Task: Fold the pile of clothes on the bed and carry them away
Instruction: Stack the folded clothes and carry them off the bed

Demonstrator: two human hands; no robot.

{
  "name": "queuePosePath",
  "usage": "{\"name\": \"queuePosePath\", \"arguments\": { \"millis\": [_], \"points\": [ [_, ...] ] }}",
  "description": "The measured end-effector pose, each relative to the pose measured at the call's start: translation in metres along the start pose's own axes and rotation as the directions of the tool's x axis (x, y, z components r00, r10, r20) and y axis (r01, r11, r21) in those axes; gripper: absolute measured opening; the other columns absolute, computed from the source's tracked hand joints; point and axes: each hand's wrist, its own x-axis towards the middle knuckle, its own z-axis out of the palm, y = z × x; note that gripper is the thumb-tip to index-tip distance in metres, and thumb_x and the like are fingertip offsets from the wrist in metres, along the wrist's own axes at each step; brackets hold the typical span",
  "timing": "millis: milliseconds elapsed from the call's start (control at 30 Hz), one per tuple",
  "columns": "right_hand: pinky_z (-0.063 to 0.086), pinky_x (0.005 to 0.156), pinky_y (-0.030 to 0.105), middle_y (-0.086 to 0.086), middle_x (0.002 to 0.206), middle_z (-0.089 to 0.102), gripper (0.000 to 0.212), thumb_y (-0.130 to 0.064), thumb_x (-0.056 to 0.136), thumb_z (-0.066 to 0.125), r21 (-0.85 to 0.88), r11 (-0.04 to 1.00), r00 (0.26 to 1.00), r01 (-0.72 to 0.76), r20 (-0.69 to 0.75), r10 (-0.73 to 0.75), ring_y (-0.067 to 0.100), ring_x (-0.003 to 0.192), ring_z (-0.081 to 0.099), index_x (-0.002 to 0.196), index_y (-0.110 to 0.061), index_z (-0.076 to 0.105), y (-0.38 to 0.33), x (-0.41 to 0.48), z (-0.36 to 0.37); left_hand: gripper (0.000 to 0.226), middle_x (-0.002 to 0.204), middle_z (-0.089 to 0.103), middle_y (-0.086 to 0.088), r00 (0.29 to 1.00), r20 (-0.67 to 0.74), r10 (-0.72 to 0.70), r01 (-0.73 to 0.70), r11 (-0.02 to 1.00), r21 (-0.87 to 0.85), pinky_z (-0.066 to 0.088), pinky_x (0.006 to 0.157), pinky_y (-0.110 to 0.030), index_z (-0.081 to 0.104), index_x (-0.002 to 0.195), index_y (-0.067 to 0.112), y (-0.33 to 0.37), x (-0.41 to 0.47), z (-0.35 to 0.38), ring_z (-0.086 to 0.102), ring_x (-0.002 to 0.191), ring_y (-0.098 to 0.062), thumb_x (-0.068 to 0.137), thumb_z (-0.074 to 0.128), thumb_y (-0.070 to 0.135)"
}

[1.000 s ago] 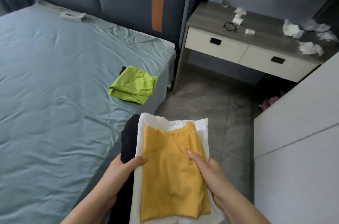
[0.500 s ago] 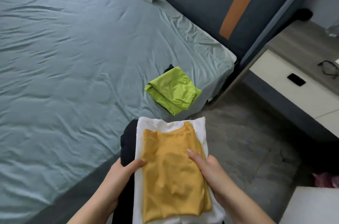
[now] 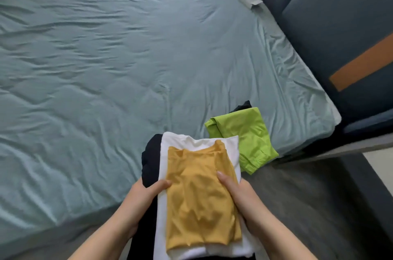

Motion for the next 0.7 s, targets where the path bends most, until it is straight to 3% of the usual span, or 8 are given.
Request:
{"name": "queuePosePath", "arguments": {
  "millis": [133,267,367,533,633,700],
  "points": [
    [0.051,0.097,0.038,-0.002,0.11,0.073,0.034,-0.033,0.091,0.062,-0.061,0.998,0.998,0.001,0.063,0.002,0.014,0.104,0.068,0.119,-0.014,0.066,-0.016,0.041,0.01,0.036,0.103,0.075,-0.002,0.997,-0.071,-0.021,0.016,0.998,-0.065,0.054,0.084,-0.041,0.065,0.116,0.022,0.003,0.026,-0.01,0.073,0.093,-0.022,0.081,0.072,0.025],
    [0.056,0.075,0.02,-0.004,0.099,0.075,0.031,-0.033,0.09,0.064,-0.165,0.986,0.99,-0.009,0.139,0.033,0.011,0.094,0.071,0.112,-0.012,0.068,-0.028,0.093,0.018,0.038,0.105,0.074,0.004,0.976,-0.214,0.03,-0.041,0.998,-0.047,0.054,0.083,-0.035,0.062,0.119,0.024,0.001,0.06,-0.012,0.072,0.094,-0.016,0.082,0.073,0.024],
    [0.055,0.069,0.018,-0.002,0.095,0.076,0.029,-0.031,0.088,0.066,-0.221,0.975,0.983,-0.014,0.173,0.053,0.011,0.089,0.072,0.108,-0.01,0.069,-0.036,0.138,0.02,0.036,0.106,0.071,0.011,0.933,-0.35,0.088,-0.091,0.996,0.006,0.052,0.082,-0.03,0.062,0.114,0.03,0.004,0.09,-0.011,0.068,0.098,-0.011,0.081,0.075,0.023],
    [0.055,0.069,0.019,-0.007,0.097,0.076,0.045,-0.049,0.073,0.075,-0.192,0.981,0.99,0.016,0.142,0.011,0.008,0.09,0.071,0.105,-0.018,0.07,-0.014,0.222,0.012,0.053,0.108,0.07,0.021,0.883,-0.419,0.213,-0.187,0.977,0.103,0.05,0.082,-0.024,0.061,0.117,0.036,-0.01,0.157,-0.019,0.065,0.098,0.004,0.068,0.078,0.046],
    [0.054,0.086,0.032,-0.003,0.105,0.074,0.056,-0.055,0.071,0.073,-0.218,0.971,0.987,-0.102,0.099,0.126,0.015,0.099,0.07,0.114,-0.018,0.067,0.034,0.29,0.016,0.06,0.115,0.068,0.01,0.857,-0.493,0.151,-0.113,0.988,0.106,0.051,0.087,-0.031,0.056,0.121,0.027,-0.046,0.226,-0.03,0.065,0.106,-0.009,0.069,0.079,0.049],
    [0.053,0.079,0.031,0.0,0.109,0.07,0.056,-0.059,0.079,0.065,-0.331,0.923,0.974,-0.196,0.04,0.221,0.015,0.096,0.066,0.116,-0.016,0.062,0.07,0.328,0.015,0.065,0.126,0.061,-0.001,0.845,-0.535,0.016,0.051,0.993,0.11,0.047,0.093,-0.037,0.047,0.127,0.018,-0.077,0.266,-0.038,0.059,0.114,-0.022,0.077,0.076,0.045]
  ]
}}
